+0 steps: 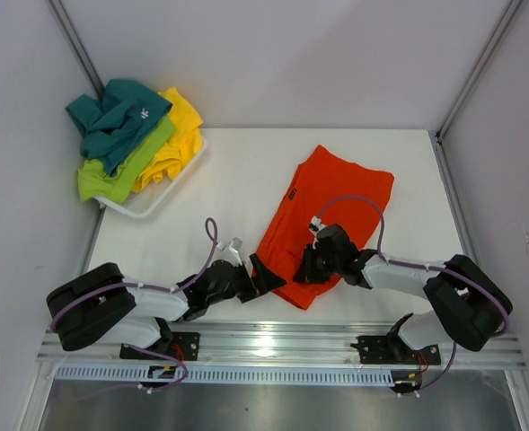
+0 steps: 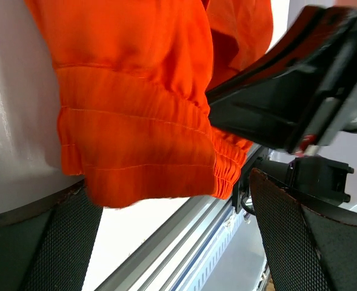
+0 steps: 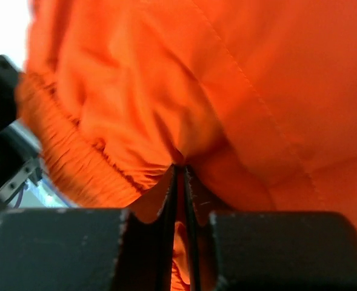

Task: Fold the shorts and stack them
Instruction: Fold the shorts

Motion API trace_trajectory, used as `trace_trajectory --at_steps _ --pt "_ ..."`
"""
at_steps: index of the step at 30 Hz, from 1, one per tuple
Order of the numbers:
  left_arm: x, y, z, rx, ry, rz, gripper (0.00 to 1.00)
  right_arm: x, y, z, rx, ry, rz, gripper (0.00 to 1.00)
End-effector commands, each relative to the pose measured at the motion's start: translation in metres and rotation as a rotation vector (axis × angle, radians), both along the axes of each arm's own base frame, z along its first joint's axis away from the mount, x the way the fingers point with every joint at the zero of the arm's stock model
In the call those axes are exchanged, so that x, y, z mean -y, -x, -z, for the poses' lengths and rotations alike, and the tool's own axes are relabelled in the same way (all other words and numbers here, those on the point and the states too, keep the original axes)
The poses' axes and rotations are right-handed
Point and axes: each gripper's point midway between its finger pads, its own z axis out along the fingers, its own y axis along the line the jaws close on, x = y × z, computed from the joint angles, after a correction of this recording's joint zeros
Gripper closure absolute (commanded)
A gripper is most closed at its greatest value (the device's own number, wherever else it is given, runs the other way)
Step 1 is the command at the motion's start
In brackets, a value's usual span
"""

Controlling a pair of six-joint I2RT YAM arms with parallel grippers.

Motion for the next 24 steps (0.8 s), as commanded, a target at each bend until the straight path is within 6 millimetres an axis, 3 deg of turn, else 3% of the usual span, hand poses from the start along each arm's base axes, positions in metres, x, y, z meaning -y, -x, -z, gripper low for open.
trace_trajectory --at_steps 1,7,11,17,24 --pt "0.006 -0.01 -0.012 0.053 0.027 -0.034 0.01 0.002 0.004 0.025 -0.027 0.041 0.052 0.9" --pt "-0.005 -0.008 0.0 0.037 -0.027 -0.054 0.01 -0.003 0.008 0.054 -0.088 0.021 0.163 1.0" --pt "-0.016 -0.009 0.007 0.036 -0.055 -0.082 0.01 -0.016 0.007 0.069 -0.123 -0.009 0.259 1.0" --pt "-0.034 -0.013 0.016 0.029 -0.12 -0.108 0.01 -0.039 -0.003 0.062 -0.132 -0.094 0.334 1.0" --pt "-0.06 -0.011 0.03 -0.009 -0.111 -0.21 0.01 -0.032 -0.011 0.047 -0.06 -0.104 0.421 1.0"
